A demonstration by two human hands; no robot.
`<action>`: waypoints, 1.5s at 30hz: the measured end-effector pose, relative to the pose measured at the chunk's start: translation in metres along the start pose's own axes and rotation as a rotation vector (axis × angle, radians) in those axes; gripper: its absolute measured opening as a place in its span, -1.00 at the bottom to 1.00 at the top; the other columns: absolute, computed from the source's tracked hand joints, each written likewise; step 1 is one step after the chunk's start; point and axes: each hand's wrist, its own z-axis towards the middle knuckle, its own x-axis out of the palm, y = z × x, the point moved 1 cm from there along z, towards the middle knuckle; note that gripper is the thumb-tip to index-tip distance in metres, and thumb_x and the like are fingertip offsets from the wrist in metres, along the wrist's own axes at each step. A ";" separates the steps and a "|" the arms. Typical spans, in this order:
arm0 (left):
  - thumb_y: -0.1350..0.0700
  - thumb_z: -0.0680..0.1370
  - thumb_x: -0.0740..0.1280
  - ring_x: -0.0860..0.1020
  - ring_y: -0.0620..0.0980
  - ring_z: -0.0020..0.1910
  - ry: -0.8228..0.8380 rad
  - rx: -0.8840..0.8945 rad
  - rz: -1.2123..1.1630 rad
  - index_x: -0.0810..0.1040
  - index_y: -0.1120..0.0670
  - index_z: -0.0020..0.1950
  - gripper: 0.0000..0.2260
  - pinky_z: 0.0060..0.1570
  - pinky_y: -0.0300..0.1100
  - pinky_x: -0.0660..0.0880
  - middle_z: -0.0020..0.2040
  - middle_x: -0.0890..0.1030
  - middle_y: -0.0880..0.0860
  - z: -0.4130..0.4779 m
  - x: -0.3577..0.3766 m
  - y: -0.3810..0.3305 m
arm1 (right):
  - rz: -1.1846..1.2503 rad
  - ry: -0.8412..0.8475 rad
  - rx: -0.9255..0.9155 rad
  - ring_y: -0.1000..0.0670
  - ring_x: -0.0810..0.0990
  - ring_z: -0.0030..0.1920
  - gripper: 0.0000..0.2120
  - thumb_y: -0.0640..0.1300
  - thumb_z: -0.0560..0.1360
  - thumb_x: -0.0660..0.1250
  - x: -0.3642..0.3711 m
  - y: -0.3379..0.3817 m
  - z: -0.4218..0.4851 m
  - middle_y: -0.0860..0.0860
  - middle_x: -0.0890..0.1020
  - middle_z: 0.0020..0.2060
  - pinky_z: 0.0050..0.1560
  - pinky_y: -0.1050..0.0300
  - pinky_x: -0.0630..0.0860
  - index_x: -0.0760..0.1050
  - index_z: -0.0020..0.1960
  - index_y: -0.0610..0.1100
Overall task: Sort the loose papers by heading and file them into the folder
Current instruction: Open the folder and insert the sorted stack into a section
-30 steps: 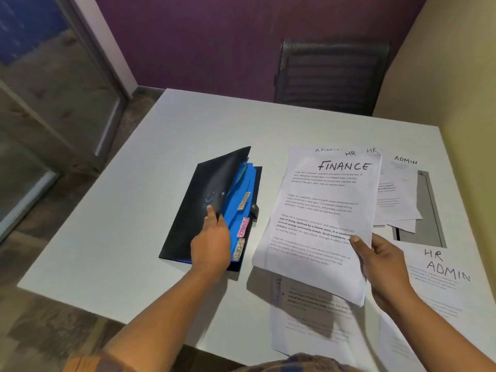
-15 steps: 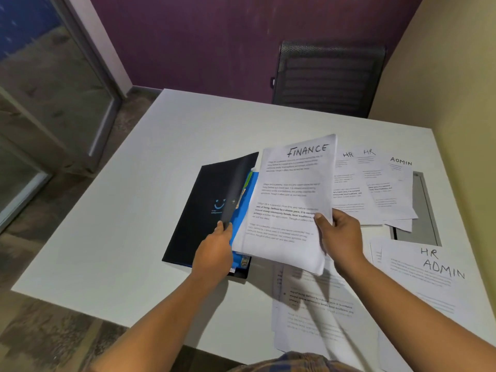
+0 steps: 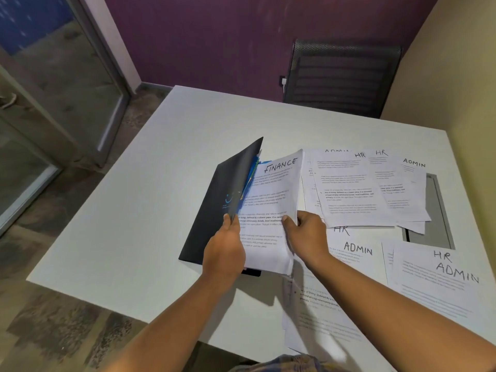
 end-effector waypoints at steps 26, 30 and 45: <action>0.18 0.58 0.28 0.49 0.13 0.32 0.037 0.065 0.129 0.16 0.09 0.56 -0.43 0.17 -0.08 0.49 0.59 0.14 0.13 -0.007 0.014 -0.023 | -0.346 -0.004 0.012 -0.07 0.62 -0.18 -0.83 0.00 0.46 0.28 0.007 0.009 0.002 0.03 0.67 -0.23 -0.22 0.16 0.45 0.61 -0.15 -0.03; 0.15 0.59 0.30 0.30 0.19 0.48 0.153 0.094 0.236 0.18 0.03 0.54 -0.45 0.17 0.00 0.53 0.58 0.10 0.19 -0.007 0.044 -0.021 | -0.281 0.012 0.055 0.05 0.64 -0.20 -0.86 -0.14 0.48 0.33 -0.043 -0.044 -0.015 0.13 0.67 -0.30 -0.18 0.17 0.51 0.62 -0.21 0.01; -0.25 0.60 0.05 -0.24 0.07 0.58 0.303 0.093 0.340 -0.24 -0.07 0.58 -0.31 0.38 0.44 -0.11 0.60 -0.28 0.02 -0.014 0.130 0.012 | -0.360 -0.205 0.242 -0.05 0.64 -0.33 -0.81 -0.25 0.50 0.38 -0.160 -0.169 -0.108 0.05 0.68 -0.39 -0.30 0.10 0.48 0.61 -0.17 0.03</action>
